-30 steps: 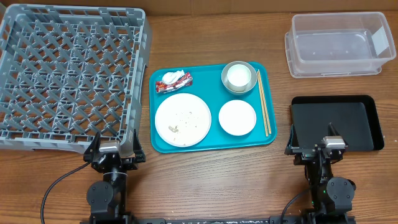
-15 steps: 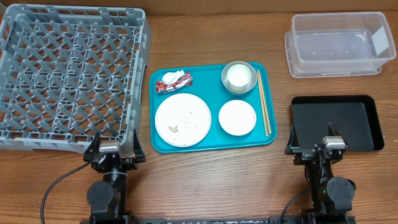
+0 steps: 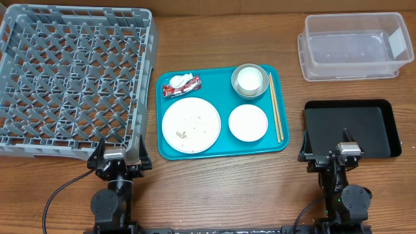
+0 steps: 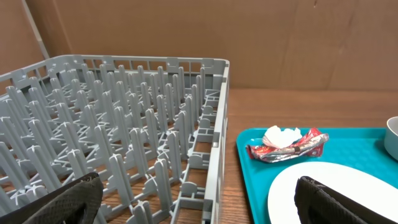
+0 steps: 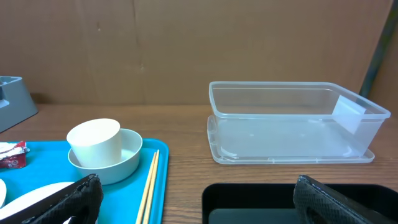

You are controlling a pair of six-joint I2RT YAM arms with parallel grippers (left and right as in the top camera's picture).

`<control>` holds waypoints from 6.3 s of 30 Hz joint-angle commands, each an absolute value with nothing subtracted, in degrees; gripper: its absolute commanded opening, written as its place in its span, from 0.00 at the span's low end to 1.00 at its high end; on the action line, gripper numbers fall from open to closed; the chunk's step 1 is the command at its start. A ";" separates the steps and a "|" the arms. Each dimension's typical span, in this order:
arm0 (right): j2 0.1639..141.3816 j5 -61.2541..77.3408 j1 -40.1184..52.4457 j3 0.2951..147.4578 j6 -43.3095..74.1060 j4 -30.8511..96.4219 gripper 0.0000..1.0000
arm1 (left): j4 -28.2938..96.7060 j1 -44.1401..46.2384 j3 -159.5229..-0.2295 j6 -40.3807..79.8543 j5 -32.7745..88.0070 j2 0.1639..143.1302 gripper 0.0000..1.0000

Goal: Sort waste into correct bins and load items into the dishwasher

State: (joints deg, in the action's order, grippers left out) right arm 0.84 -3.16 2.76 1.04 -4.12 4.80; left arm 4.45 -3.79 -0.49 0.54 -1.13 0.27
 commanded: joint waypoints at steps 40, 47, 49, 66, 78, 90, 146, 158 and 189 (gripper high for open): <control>0.16 -2.85 3.16 0.47 -4.34 4.60 1.00 | 4.32 -4.10 -0.27 1.50 -1.48 0.27 1.00; 0.16 -2.85 3.16 0.47 -4.34 4.60 1.00 | 4.32 -4.10 -0.27 1.50 -1.48 0.27 1.00; 0.16 -2.85 3.16 0.47 -4.34 4.60 1.00 | 4.32 -4.10 -0.27 1.50 -1.48 0.27 1.00; 0.16 -2.85 3.16 0.47 -4.34 4.60 1.00 | 4.29 -4.10 -0.27 1.50 -1.50 0.27 1.00; 0.16 -2.85 3.16 0.47 -4.34 4.62 1.00 | 2.94 -3.31 -0.38 63.55 57.39 0.36 1.00; 0.16 -2.85 3.16 0.47 -4.34 4.60 1.00 | -25.26 -3.42 -5.43 86.26 56.69 0.47 1.00; 0.16 -2.85 3.16 0.47 -4.34 4.60 1.00 | 76.18 24.10 -103.77 17.08 17.89 106.83 1.00; 0.16 -2.85 3.16 0.47 -4.34 4.60 1.00 | 69.17 35.16 -103.77 19.29 24.25 106.96 0.70; 0.16 -2.85 3.16 0.47 -4.34 4.60 1.00 | 58.04 52.49 -103.72 20.01 -0.47 125.36 0.56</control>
State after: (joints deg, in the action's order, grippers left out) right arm 0.84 -3.14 2.76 1.04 -4.12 4.78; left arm 58.22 51.92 -102.69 19.57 0.47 124.16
